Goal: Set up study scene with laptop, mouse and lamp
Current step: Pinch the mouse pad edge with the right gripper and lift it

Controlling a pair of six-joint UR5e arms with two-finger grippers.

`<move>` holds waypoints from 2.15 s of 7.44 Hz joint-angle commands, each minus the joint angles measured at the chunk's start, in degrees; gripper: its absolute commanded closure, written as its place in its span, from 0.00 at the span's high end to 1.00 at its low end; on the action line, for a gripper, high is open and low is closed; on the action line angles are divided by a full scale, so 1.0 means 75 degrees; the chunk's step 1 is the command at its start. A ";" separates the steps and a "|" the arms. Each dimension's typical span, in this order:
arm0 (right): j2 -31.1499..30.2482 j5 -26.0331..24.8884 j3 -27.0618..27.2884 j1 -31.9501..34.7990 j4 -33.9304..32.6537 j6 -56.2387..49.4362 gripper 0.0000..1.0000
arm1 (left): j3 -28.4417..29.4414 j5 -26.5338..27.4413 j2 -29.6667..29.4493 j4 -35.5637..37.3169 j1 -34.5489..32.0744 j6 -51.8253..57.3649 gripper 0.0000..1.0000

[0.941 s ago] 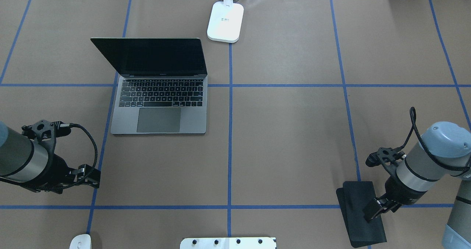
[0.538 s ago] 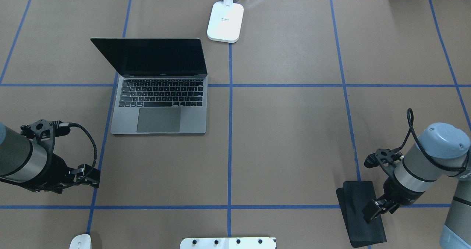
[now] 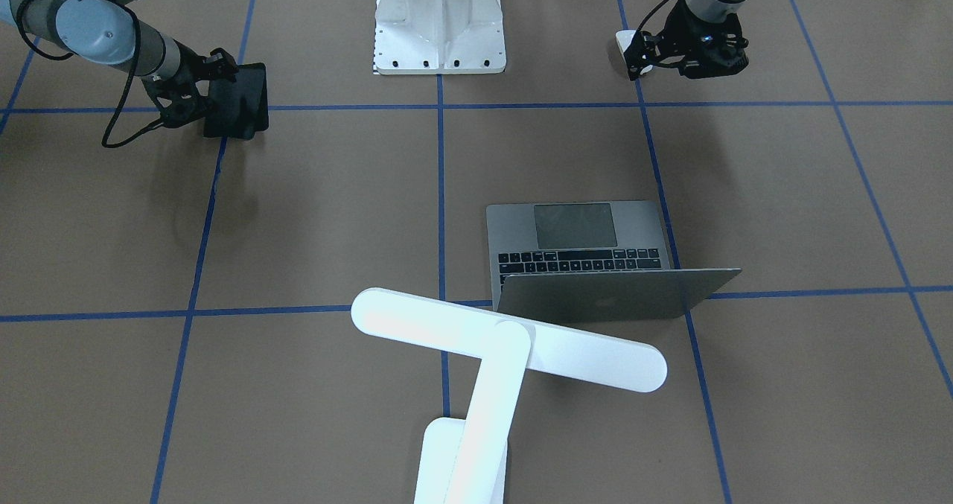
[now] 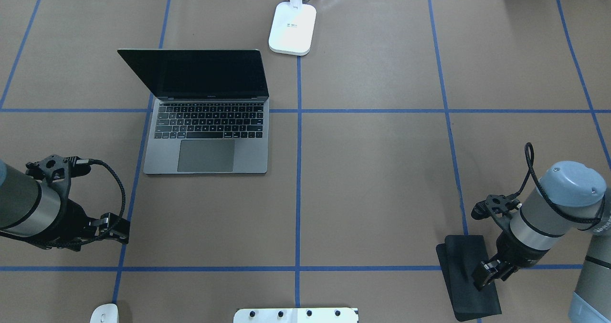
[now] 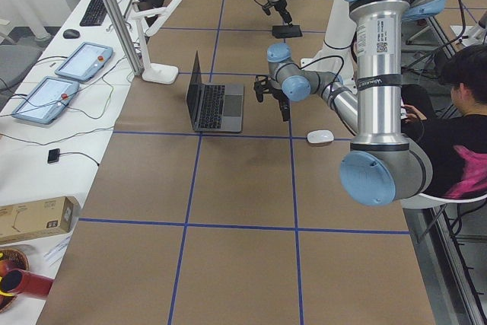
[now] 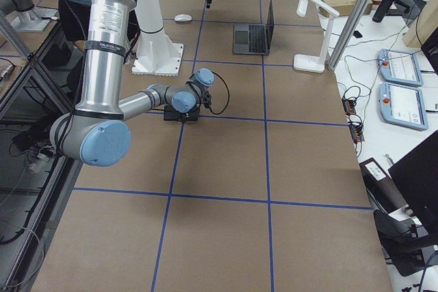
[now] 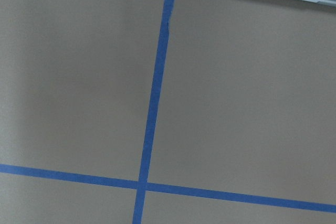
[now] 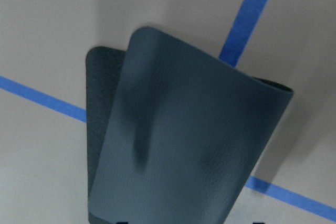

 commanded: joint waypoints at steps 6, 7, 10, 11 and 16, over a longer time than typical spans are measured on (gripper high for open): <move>0.0001 -0.0012 -0.0017 -0.0021 -0.0013 -0.0057 0.20 | -0.0052 -0.0012 0.0012 -0.0007 -0.0024 -0.0001 0.97; 0.0001 -0.0023 0.0007 -0.0021 -0.0013 -0.0057 0.16 | -0.0075 -0.0012 0.0070 -0.0007 -0.0024 -0.0001 0.95; 0.0001 -0.0234 0.0100 0.0002 -0.0013 -0.0069 0.10 | -0.0228 -0.0012 0.0223 0.0004 -0.0024 -0.0001 0.95; 0.0001 -0.0234 0.0159 0.0118 -0.0013 -0.0080 0.10 | -0.0240 -0.0012 0.0223 -0.0007 -0.0024 -0.0001 0.95; 0.0512 0.0290 0.1120 0.1872 -0.0094 -0.0127 0.10 | -0.0403 -0.0035 0.0432 -0.0019 -0.0070 -0.0001 0.95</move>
